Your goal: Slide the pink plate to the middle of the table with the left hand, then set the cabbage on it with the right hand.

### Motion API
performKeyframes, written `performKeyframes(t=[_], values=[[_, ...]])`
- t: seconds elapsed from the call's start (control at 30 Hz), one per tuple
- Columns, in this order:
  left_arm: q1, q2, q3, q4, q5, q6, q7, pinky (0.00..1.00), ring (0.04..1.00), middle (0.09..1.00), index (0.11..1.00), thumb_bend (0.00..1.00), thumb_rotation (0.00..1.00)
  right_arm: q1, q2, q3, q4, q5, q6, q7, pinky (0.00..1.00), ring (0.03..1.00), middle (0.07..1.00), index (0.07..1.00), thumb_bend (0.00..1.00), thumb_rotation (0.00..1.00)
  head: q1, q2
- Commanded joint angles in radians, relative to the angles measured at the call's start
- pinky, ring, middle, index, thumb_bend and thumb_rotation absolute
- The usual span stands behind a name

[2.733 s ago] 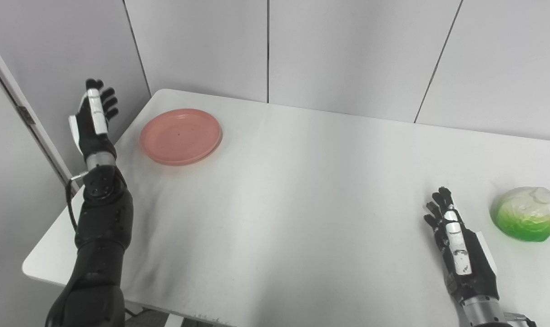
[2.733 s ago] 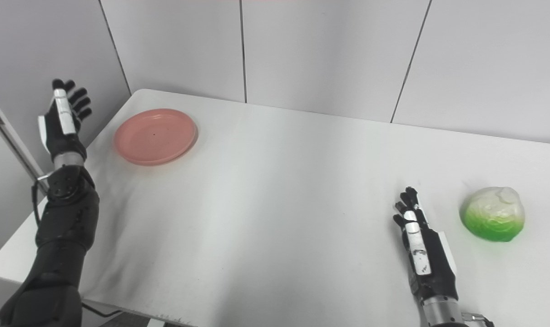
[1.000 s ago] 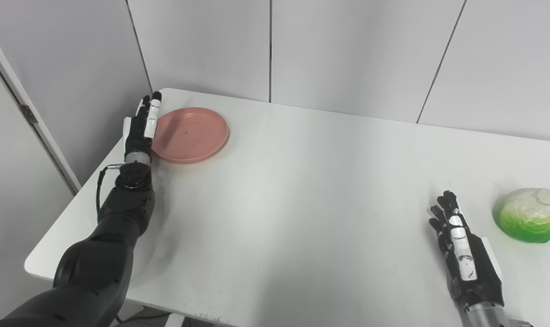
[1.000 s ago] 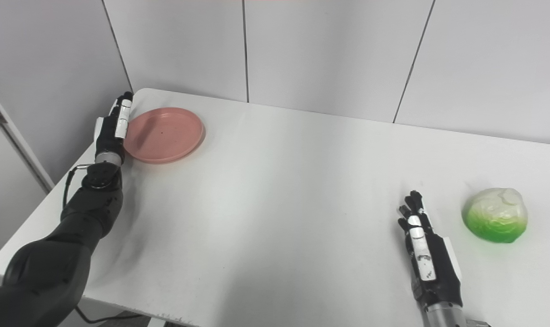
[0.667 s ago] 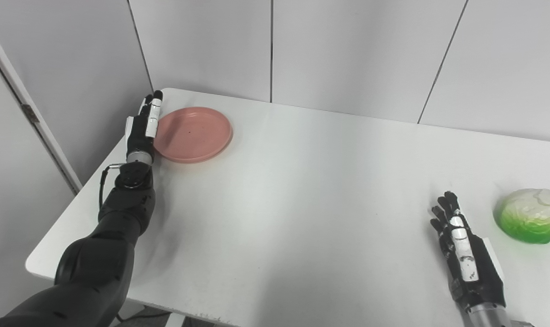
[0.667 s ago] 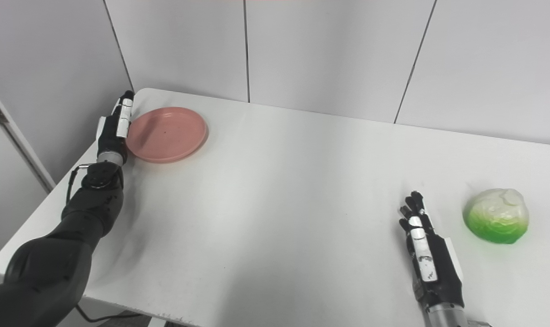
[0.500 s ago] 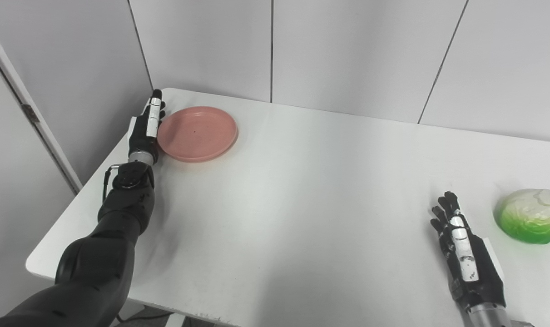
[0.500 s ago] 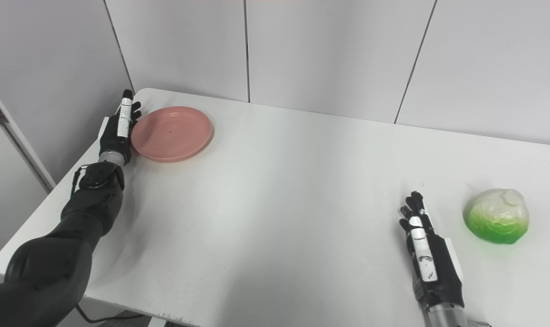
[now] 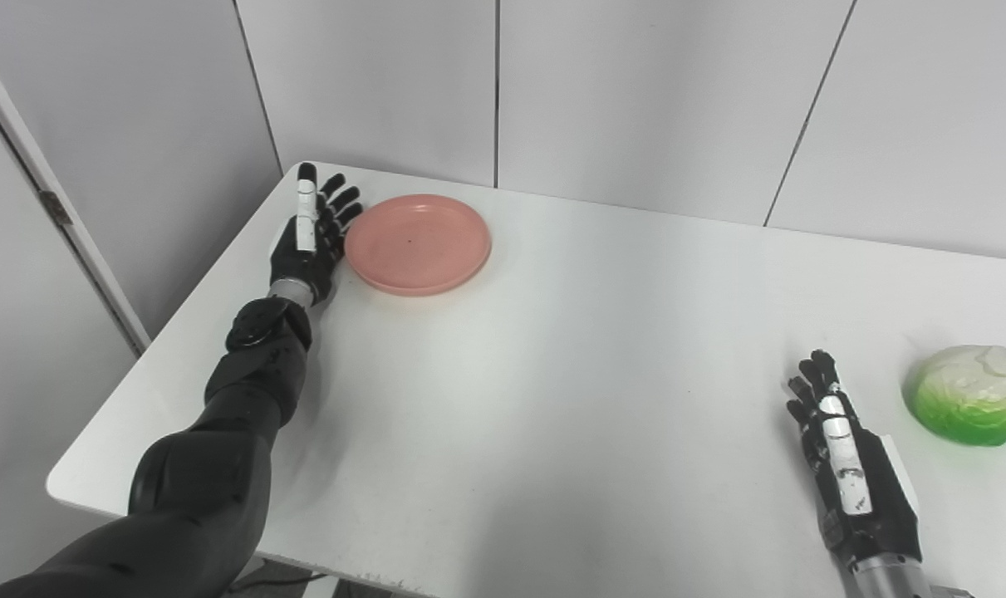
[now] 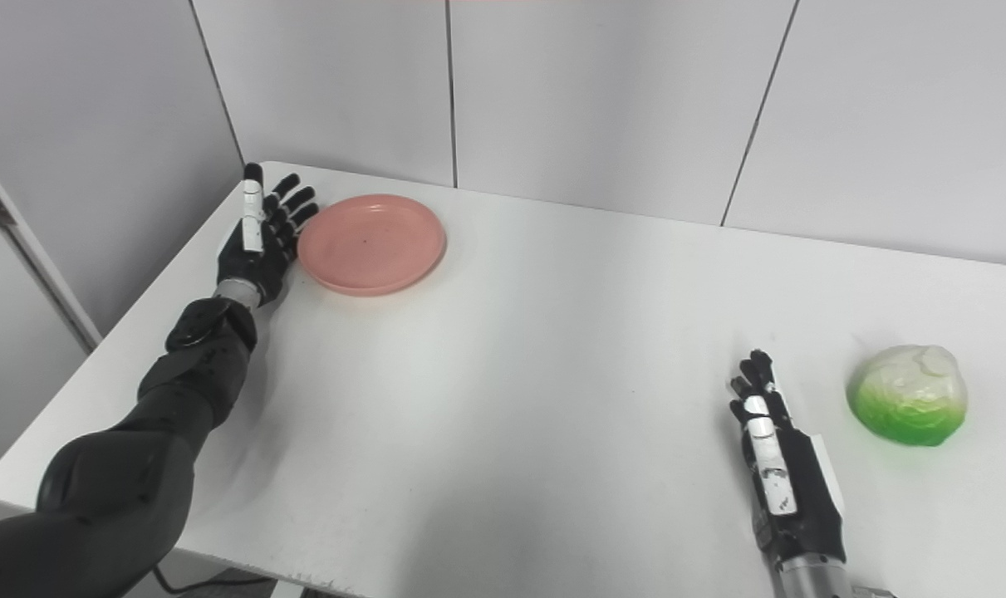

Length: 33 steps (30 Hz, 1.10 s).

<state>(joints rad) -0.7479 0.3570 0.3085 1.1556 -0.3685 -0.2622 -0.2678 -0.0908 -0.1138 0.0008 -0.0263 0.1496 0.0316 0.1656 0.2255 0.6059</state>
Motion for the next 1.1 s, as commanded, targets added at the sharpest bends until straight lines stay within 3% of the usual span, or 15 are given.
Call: performKeyframes(t=[0.0, 0.47, 0.8, 1.07], values=[[-0.047, 0.002, 0.002, -0.016, -0.011, 0.023, -0.038, 0.89, 0.911, 0.894, 0.885, 0.93, 1.00, -0.013, 0.003, 0.001, -0.035, -0.007, 0.004, -0.005, 1.00, 0.975, 0.985, 0.997, 0.72, 0.93, -0.002, 0.000], [-0.036, -0.054, -0.036, -0.103, -0.024, 0.096, -0.158, 0.95, 0.944, 0.925, 0.909, 0.91, 1.00, -0.001, 0.004, 0.010, -0.058, -0.039, 0.010, -0.021, 0.98, 0.961, 0.975, 0.987, 0.70, 0.95, -0.019, 0.003], [-0.041, -0.089, -0.089, -0.128, 0.001, 0.110, -0.173, 0.94, 0.938, 0.912, 0.895, 0.91, 1.00, -0.001, 0.018, 0.012, -0.062, -0.038, 0.016, -0.029, 0.98, 0.962, 0.972, 0.978, 0.69, 0.93, -0.050, 0.007], [0.006, -0.127, -0.145, -0.255, 0.026, 0.175, -0.164, 0.92, 0.927, 0.906, 0.888, 0.90, 1.00, -0.012, 0.037, 0.020, -0.048, -0.049, 0.010, -0.037, 0.96, 0.954, 0.967, 0.970, 0.68, 0.92, -0.080, 0.003]])
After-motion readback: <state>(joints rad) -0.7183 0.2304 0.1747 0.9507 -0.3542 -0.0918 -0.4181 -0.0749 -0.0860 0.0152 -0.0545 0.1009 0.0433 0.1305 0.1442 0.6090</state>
